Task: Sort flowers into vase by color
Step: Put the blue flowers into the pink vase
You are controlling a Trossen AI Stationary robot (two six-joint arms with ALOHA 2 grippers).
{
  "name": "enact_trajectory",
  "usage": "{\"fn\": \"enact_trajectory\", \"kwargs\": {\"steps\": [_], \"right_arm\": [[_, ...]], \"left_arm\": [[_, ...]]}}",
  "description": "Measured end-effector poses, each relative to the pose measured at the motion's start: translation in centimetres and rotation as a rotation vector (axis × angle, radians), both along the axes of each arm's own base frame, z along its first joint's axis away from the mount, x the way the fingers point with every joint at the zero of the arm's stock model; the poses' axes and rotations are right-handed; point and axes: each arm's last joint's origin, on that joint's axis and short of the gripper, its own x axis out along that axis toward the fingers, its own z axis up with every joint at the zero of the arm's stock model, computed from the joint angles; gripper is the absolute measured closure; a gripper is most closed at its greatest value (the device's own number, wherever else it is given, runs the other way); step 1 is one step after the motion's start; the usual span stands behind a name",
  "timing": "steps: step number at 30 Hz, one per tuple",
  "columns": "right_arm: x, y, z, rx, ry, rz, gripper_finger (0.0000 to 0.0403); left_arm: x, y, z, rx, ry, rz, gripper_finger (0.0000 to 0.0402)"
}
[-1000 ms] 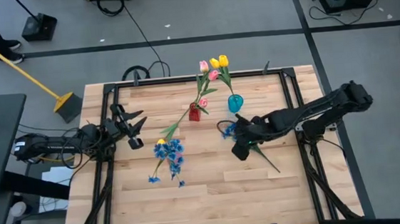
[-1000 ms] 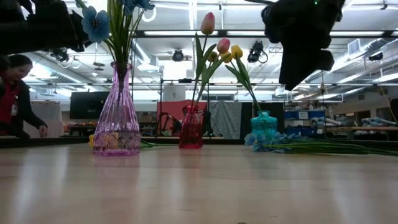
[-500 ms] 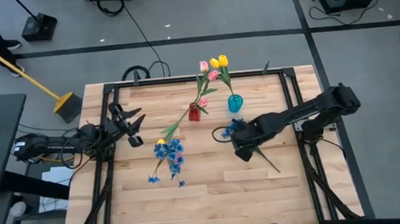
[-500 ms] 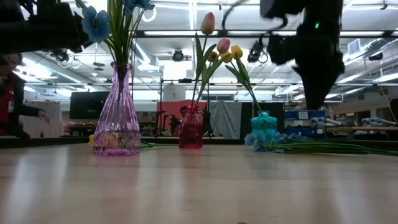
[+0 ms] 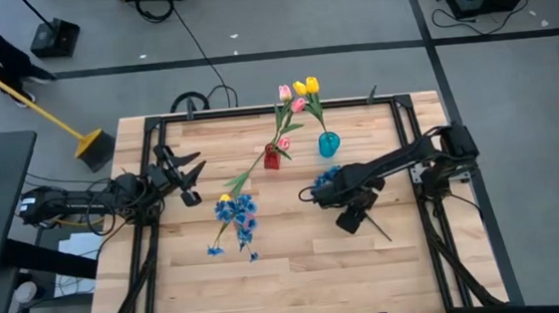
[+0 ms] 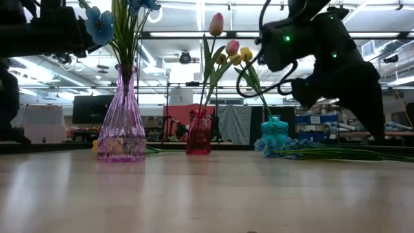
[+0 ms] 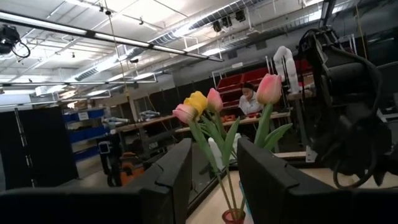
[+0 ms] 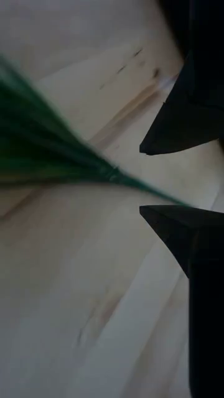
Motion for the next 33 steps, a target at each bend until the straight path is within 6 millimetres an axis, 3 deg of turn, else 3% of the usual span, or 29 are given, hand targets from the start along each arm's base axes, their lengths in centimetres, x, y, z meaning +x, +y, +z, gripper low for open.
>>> {"fn": "enact_trajectory", "kwargs": {"steps": [10,19,23,29,33], "right_arm": [[0.1,0.3,-1.3,0.006,0.048,-0.019,0.025],[-2.2,0.5,-3.9,0.04,0.112,-0.027,0.0257],[-2.1,0.6,-4.4,0.056,0.066,-0.027,0.0293],[-2.1,0.6,-4.5,0.065,0.057,-0.036,0.0378],[-1.7,0.4,-4.0,0.067,0.062,-0.01,0.0384]], "left_arm": [[0.0,0.0,0.0,0.0,0.002,0.001,0.027],[0.0,0.0,-0.1,-0.001,0.006,0.003,0.027],[0.0,0.0,0.0,-0.001,0.005,0.003,0.027],[0.0,0.0,-0.1,-0.001,0.006,0.003,0.027],[0.0,0.0,-0.1,-0.002,0.01,0.003,0.027]]}}
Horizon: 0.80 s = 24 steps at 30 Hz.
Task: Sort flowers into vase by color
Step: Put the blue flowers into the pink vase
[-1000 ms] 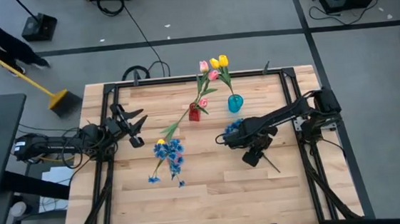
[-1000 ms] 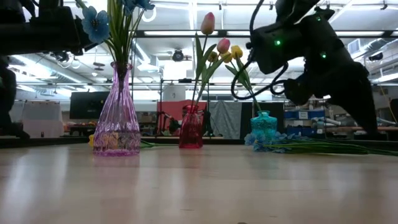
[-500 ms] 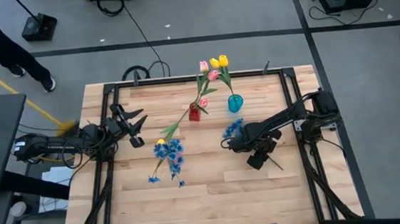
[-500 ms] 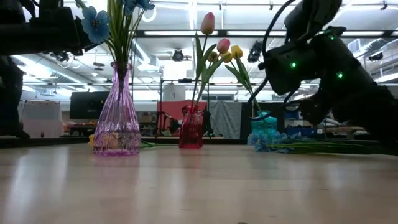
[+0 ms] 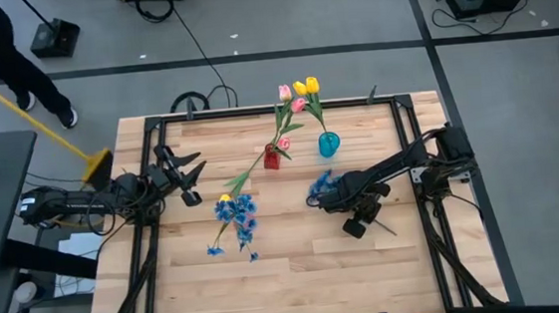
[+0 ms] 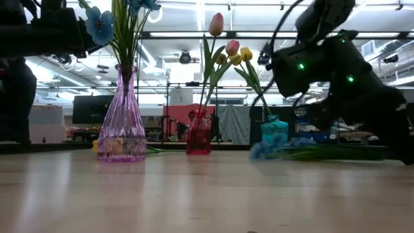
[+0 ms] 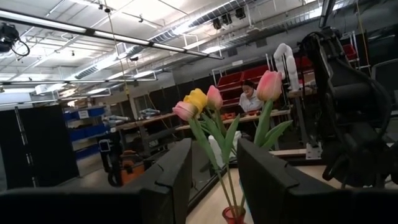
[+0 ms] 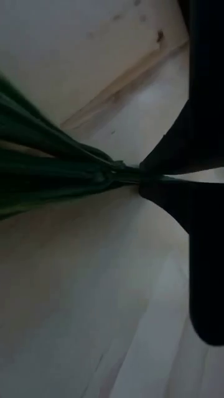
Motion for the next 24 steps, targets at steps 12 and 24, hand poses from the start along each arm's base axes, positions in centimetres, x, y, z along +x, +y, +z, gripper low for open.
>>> {"fn": "enact_trajectory", "kwargs": {"steps": [12,24], "right_arm": [[4.2,0.2,5.7,-0.038,-0.148,0.091,0.0386],[8.7,0.5,10.4,-0.166,-0.528,0.268,0.038]], "left_arm": [[0.0,0.0,0.0,-0.007,0.005,0.017,0.027],[0.0,0.0,-0.1,-0.007,0.007,0.017,0.027]]}}
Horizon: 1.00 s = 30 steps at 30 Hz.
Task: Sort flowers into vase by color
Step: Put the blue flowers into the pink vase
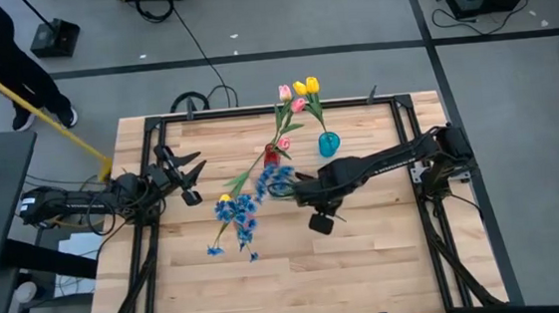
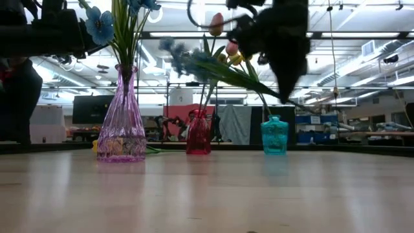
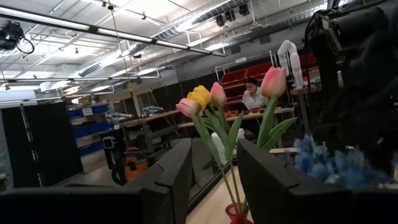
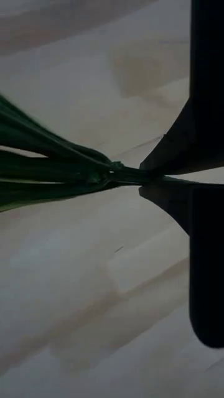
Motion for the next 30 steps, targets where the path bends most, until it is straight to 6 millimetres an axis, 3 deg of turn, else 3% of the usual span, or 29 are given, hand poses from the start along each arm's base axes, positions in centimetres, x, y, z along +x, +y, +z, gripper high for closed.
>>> {"fn": "enact_trajectory", "kwargs": {"steps": [8,13,23,30], "right_arm": [[3.2,0.0,1.4,-0.033,-0.357,0.185,0.0379],[5.4,-2.6,2.7,-0.104,-0.597,0.212,0.0379],[7.2,-7.9,5.0,-0.221,-0.903,0.199,0.0378],[7.6,-7.7,6.0,-0.193,-1.029,0.28,0.0378]], "left_arm": [[0.0,0.0,0.0,0.0,0.004,0.0,0.027],[0.0,0.0,0.0,0.0,0.003,0.0,0.027],[0.0,0.0,0.0,0.0,0.005,0.0,0.027],[0.0,0.0,-0.1,0.0,0.011,0.0,0.027]]}}
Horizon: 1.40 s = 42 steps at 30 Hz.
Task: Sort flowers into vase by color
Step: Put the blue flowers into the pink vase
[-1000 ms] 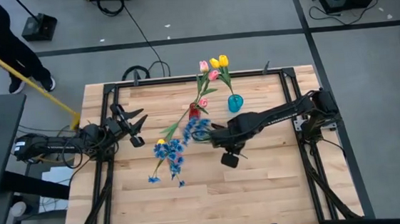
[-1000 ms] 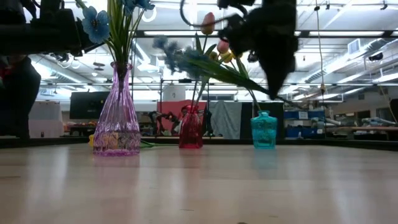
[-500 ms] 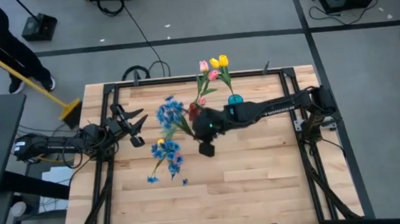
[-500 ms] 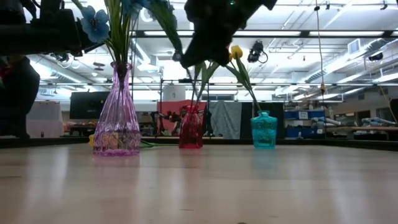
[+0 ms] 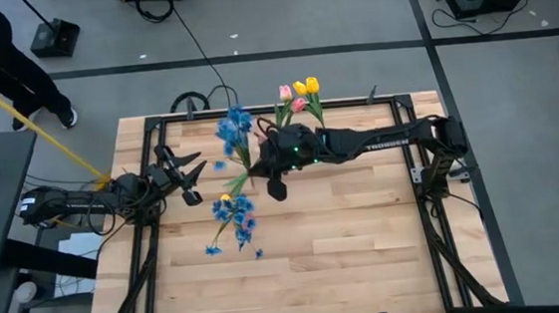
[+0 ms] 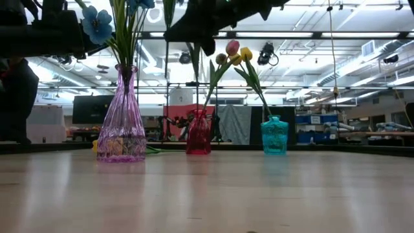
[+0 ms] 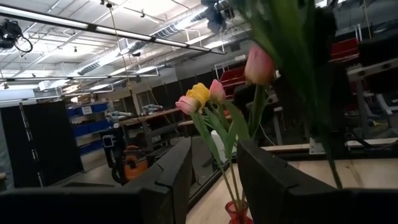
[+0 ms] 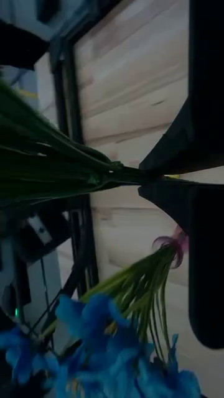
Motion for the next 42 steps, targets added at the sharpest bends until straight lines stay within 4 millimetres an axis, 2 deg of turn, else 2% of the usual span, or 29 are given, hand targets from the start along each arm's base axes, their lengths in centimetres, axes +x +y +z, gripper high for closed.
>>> {"fn": "enact_trajectory", "kwargs": {"steps": [6,12,19,23,32,39,42], "right_arm": [[-0.1,2.5,0.7,-0.089,-0.033,-0.041,0.0378],[-2.3,5.4,4.6,-0.134,-0.123,-0.07,0.0378],[-3.9,6.9,6.1,-0.174,-0.128,-0.096,0.0378],[-3.5,6.8,5.1,-0.18,-0.076,-0.098,0.0378],[-2.8,4.0,4.0,-0.201,-0.036,-0.133,0.0378],[-3.1,3.6,4.1,-0.18,-0.016,-0.142,0.0378],[-3.1,4.1,4.2,-0.18,-0.026,-0.135,0.0378]], "left_arm": [[0.0,0.0,-0.1,-0.002,0.011,-0.001,0.027],[0.1,0.0,-0.2,-0.003,0.018,-0.001,0.027],[0.0,0.0,-0.1,-0.044,-0.013,-0.016,0.027],[0.0,-0.1,0.0,-0.037,-0.023,-0.041,0.027],[0.1,-0.1,0.0,-0.034,-0.018,-0.046,0.027],[0.1,-0.1,0.0,-0.033,-0.017,-0.045,0.027],[0.1,-0.1,0.0,-0.034,-0.018,-0.045,0.027]]}}
